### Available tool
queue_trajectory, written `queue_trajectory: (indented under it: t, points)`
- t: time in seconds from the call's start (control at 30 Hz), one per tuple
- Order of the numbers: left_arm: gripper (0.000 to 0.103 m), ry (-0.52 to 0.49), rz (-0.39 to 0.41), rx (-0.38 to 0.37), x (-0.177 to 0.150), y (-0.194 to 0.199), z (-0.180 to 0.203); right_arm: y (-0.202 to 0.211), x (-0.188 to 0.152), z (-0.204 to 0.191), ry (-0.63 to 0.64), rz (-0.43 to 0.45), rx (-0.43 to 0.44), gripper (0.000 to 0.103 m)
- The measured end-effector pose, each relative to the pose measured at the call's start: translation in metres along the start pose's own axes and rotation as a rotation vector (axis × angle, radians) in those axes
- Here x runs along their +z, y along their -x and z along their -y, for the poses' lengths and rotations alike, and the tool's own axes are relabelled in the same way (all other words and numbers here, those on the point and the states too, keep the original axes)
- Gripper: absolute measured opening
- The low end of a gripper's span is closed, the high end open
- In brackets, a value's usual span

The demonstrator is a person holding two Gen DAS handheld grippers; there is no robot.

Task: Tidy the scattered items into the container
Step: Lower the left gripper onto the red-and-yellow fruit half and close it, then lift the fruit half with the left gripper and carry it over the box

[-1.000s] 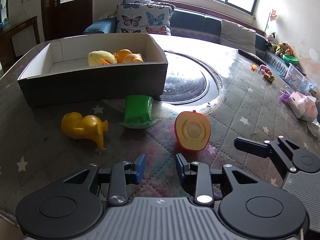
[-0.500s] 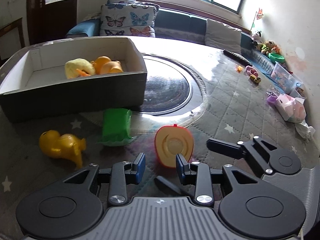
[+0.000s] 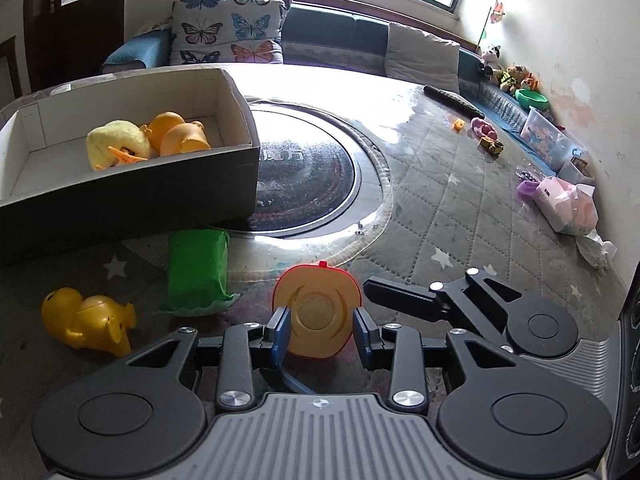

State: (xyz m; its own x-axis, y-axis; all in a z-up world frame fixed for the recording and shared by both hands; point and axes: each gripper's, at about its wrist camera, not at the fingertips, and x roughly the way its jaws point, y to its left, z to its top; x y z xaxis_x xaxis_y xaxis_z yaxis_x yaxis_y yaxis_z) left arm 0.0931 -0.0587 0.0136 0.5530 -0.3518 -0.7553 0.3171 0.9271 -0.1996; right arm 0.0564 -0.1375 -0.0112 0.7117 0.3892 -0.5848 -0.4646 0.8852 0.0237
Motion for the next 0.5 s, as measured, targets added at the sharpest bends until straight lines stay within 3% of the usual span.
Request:
queue_trajectory:
  t: [0.5]
  points:
    - [0.037, 0.005, -0.014, 0.006, 0.005, -0.002, -0.012, -0.008, 0.003, 0.001, 0.009, -0.005, 0.006, 0.081]
